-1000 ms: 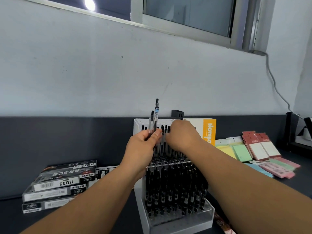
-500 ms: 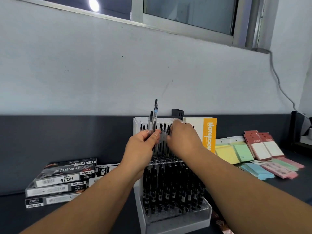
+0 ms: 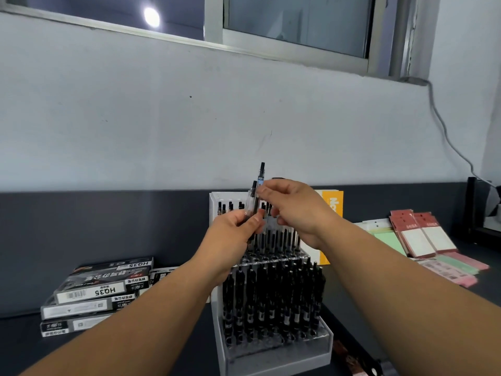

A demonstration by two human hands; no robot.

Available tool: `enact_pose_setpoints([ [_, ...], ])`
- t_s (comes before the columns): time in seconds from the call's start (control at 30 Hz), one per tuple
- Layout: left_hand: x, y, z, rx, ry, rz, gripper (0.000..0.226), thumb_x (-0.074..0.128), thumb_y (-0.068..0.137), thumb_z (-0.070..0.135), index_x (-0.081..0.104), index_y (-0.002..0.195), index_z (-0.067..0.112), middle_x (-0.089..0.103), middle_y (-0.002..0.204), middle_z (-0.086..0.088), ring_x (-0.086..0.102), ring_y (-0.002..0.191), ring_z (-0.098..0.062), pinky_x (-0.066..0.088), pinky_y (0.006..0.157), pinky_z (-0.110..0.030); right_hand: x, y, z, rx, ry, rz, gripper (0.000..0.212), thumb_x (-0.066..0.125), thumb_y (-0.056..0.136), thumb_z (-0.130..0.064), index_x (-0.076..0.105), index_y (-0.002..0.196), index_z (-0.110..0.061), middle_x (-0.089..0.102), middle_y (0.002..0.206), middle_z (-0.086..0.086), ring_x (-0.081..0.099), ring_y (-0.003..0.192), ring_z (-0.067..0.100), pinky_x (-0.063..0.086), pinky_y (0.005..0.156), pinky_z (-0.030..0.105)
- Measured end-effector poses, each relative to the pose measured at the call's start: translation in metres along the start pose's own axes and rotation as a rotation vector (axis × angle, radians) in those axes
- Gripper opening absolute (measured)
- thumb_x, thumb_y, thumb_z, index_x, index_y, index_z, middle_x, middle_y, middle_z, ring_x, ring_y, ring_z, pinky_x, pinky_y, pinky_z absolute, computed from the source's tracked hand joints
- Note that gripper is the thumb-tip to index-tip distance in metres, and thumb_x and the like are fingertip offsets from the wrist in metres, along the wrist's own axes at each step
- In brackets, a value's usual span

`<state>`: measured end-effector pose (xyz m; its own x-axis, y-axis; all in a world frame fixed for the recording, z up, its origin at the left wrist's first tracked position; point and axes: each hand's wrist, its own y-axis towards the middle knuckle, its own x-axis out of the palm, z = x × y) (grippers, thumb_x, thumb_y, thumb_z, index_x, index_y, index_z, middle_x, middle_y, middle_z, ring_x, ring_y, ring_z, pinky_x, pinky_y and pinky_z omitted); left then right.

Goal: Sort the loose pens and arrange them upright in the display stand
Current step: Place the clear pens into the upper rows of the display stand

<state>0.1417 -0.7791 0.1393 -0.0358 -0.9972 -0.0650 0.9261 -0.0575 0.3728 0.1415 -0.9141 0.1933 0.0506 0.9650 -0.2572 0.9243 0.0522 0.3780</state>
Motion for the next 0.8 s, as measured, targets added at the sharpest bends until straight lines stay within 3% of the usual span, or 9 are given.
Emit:
enact_pose_setpoints([
  [0.07, 0.001, 0.002, 0.0, 0.034, 0.029, 0.051, 0.015, 0.058, 0.094, 0.033, 0.071, 0.094, 0.026, 0.072, 0.09, 0.004, 0.061, 0.084, -0.007, 0.046, 0.075, -0.021, -0.002, 0.002, 0.003, -0.021, 0.031, 0.044, 0.022, 0.064, 0.091, -0.031, 0.068, 0.108, -0.017, 0.069, 0.099, -0.005, 0.056, 0.062, -0.001, 0.044, 0.06, 0.023],
  [0.13, 0.001, 0.006, 0.002, 0.083, 0.022, 0.12, 0.018, 0.055, 0.096, 0.03, 0.069, 0.107, 0.029, 0.071, 0.095, 0.006, 0.059, 0.083, -0.006, 0.046, 0.073, -0.017, -0.006, 0.004, 0.004, -0.052, 0.043, 0.098, 0.019, 0.06, 0.094, -0.026, 0.065, 0.107, -0.013, 0.07, 0.1, 0.001, 0.059, 0.061, 0.0, 0.047, 0.062, 0.023],
  [0.23, -0.001, 0.01, 0.005, 0.116, 0.056, 0.162, 0.028, 0.047, 0.099, 0.035, 0.065, 0.114, 0.021, 0.052, 0.071, 0.006, 0.039, 0.061, -0.01, 0.037, 0.055, -0.016, -0.007, 0.003, 0.006, -0.087, 0.02, 0.105, 0.017, 0.055, 0.097, -0.018, 0.058, 0.112, -0.013, 0.07, 0.096, 0.0, 0.062, 0.065, 0.006, 0.052, 0.066, 0.026],
  [0.33, 0.003, 0.01, 0.007, 0.094, 0.053, 0.129, 0.041, 0.03, 0.1, 0.05, 0.057, 0.12, 0.026, 0.048, 0.08, 0.002, 0.042, 0.067, -0.01, 0.042, 0.071, -0.021, -0.006, 0.0, 0.01, -0.102, -0.061, 0.093, 0.018, 0.055, 0.096, -0.017, 0.054, 0.114, -0.016, 0.069, 0.094, 0.002, 0.065, 0.067, 0.007, 0.057, 0.073, 0.03],
  [0.4, 0.007, 0.01, 0.006, 0.086, -0.042, 0.138, 0.04, 0.027, 0.101, 0.048, 0.053, 0.127, 0.032, 0.051, 0.085, 0.002, 0.045, 0.073, -0.01, 0.043, 0.074, -0.025, -0.005, -0.001, 0.013, -0.112, -0.103, 0.104, 0.012, 0.058, 0.095, -0.018, 0.055, 0.107, -0.018, 0.069, 0.09, 0.003, 0.067, 0.068, 0.008, 0.059, 0.076, 0.032],
  [0.53, 0.006, 0.012, 0.003, 0.085, -0.17, 0.163, 0.027, 0.039, 0.102, 0.038, 0.063, 0.109, 0.029, 0.058, 0.092, 0.001, 0.054, 0.083, -0.009, 0.047, 0.08, -0.027, -0.002, 0.001, 0.023, -0.136, -0.165, 0.13, 0.006, 0.065, 0.09, -0.022, 0.06, 0.087, -0.022, 0.071, 0.078, 0.0, 0.07, 0.07, 0.012, 0.058, 0.08, 0.042],
  [0.63, 0.001, 0.011, -0.001, 0.079, -0.14, 0.142, 0.023, 0.051, 0.097, 0.035, 0.069, 0.11, 0.028, 0.068, 0.115, 0.002, 0.056, 0.112, -0.001, 0.044, 0.098, -0.028, -0.001, 0.003, 0.028, -0.165, -0.232, 0.138, 0.01, 0.067, 0.089, -0.026, 0.059, 0.083, -0.027, 0.071, 0.078, -0.003, 0.07, 0.074, 0.013, 0.057, 0.081, 0.041],
  [0.7, -0.001, 0.01, -0.002, 0.087, -0.112, 0.146, 0.025, 0.056, 0.095, 0.031, 0.068, 0.116, 0.026, 0.067, 0.121, 0.008, 0.053, 0.117, 0.004, 0.041, 0.092, -0.014, 0.0, 0.004, 0.031, -0.178, -0.266, 0.143, 0.011, 0.067, 0.088, -0.027, 0.059, 0.082, -0.027, 0.071, 0.079, -0.004, 0.07, 0.076, 0.014, 0.057, 0.081, 0.04],
  [0.8, -0.002, 0.008, -0.003, 0.106, -0.045, 0.181, 0.024, 0.061, 0.093, 0.025, 0.068, 0.116, 0.025, 0.067, 0.112, 0.018, 0.055, 0.104, 0.013, 0.038, 0.077, -0.004, 0.003, 0.007, 0.036, -0.19, -0.326, 0.15, 0.009, 0.068, 0.087, -0.029, 0.06, 0.082, -0.027, 0.07, 0.081, -0.004, 0.069, 0.079, 0.013, 0.055, 0.08, 0.033],
])
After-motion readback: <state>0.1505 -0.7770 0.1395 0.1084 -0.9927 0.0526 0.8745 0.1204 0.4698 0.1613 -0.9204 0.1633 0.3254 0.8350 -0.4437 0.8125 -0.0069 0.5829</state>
